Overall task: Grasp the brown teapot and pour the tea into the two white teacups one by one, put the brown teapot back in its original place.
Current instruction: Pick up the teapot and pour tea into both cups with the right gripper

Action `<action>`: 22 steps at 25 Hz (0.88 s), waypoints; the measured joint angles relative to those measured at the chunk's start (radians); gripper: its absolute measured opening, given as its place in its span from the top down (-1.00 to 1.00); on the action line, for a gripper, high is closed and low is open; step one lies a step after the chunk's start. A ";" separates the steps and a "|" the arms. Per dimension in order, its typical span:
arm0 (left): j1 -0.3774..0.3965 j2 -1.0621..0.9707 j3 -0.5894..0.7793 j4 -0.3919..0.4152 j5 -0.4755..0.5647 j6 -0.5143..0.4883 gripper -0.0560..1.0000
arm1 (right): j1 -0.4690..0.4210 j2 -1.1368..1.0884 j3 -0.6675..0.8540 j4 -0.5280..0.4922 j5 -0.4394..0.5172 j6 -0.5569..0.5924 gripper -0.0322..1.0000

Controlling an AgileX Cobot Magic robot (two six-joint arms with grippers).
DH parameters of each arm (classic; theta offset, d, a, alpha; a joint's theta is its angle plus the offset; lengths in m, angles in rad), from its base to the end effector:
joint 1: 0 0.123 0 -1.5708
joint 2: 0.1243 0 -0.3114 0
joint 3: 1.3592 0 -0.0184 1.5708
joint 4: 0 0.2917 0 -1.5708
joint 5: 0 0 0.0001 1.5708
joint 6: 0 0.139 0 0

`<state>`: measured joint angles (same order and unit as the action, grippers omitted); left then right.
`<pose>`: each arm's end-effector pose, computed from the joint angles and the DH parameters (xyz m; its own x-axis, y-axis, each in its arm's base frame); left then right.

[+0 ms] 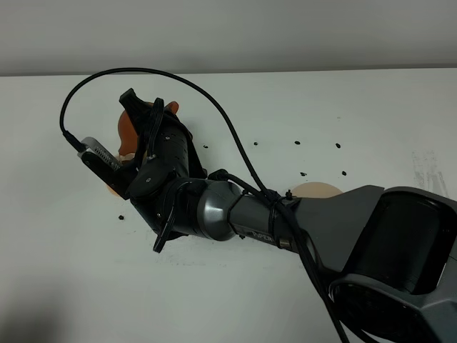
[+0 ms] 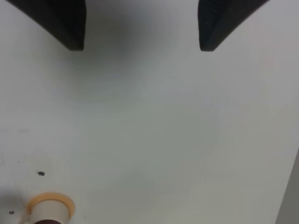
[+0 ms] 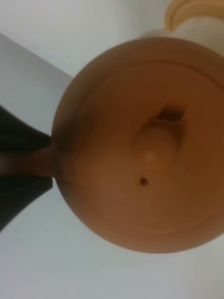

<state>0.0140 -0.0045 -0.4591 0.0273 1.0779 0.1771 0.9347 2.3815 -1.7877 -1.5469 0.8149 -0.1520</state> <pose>0.0498 0.0040 0.2586 -0.5003 0.1818 -0.8466 0.0608 0.9827 0.1751 0.4359 0.4199 0.1342 0.2135 -0.8580 0.4671 -0.2782 -0.5118 -0.8128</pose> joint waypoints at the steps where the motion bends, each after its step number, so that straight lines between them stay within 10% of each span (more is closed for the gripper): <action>1: 0.000 0.000 0.000 0.000 0.000 0.000 -0.06 | 0.000 0.000 0.000 -0.002 0.000 0.000 0.77; 22: 0.000 0.000 0.000 0.000 0.000 0.000 -0.06 | 0.000 0.000 0.000 -0.019 0.000 -0.006 0.77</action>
<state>0.0140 -0.0045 -0.4591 0.0273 1.0779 0.1771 0.9347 2.3815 -1.7877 -1.5657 0.8149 -0.1584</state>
